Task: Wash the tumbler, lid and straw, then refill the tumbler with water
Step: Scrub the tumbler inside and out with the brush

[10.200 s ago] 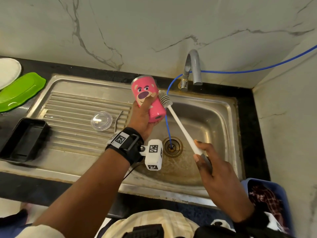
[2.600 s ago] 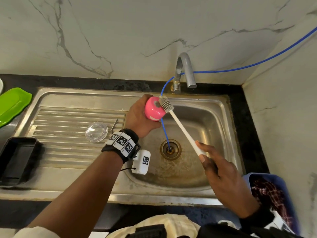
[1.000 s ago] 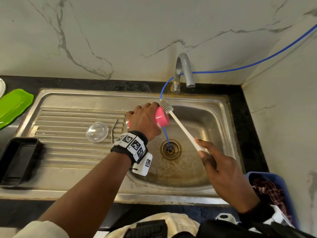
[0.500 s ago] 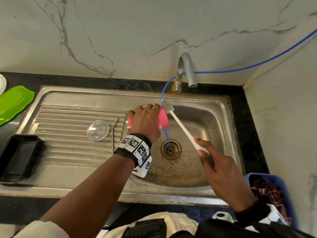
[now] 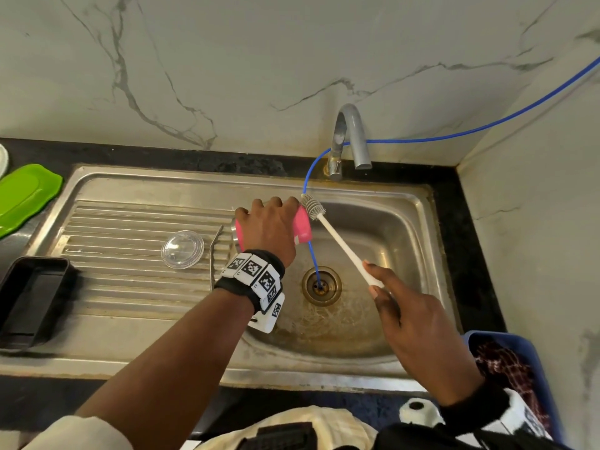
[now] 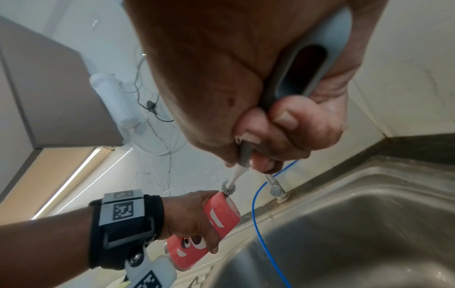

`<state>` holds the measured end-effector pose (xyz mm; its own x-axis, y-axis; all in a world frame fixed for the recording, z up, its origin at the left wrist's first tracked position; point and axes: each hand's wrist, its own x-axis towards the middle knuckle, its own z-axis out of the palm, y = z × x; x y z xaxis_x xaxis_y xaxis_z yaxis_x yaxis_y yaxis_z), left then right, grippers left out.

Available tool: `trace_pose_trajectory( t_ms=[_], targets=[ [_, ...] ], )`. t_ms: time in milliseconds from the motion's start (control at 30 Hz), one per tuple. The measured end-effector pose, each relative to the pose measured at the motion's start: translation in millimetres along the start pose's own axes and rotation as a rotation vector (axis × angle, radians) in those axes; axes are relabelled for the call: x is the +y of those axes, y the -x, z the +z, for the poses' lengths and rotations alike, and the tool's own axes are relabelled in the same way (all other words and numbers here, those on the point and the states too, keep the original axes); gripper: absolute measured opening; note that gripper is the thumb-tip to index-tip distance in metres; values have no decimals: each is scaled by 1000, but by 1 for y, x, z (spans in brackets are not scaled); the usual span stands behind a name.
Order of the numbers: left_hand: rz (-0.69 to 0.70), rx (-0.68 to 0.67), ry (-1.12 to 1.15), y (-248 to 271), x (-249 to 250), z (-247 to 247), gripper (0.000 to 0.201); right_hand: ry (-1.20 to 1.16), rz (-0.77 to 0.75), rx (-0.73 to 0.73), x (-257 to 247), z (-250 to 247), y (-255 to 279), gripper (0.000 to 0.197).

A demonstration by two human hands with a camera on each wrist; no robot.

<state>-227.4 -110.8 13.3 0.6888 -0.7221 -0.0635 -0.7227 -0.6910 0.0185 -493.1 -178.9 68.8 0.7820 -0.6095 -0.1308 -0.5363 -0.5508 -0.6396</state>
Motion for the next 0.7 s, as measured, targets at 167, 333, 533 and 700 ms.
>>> trace_pose_trajectory(
  t_ms=[167, 333, 533, 700],
  targets=[
    [-60, 14, -3, -8, -13, -8, 58, 23, 2, -53, -5, 0, 17, 44],
    [-80, -25, 0, -2, -9, -7, 63, 23, -18, -53, -8, -2, 13, 44],
    [-150, -107, 223, -2, -5, -5, 73, 42, -53, -36, -9, -4, 9, 46],
    [-190, -107, 480, -7, -18, -7, 76, 19, -36, -27, -9, 0, 21, 45]
  ],
)
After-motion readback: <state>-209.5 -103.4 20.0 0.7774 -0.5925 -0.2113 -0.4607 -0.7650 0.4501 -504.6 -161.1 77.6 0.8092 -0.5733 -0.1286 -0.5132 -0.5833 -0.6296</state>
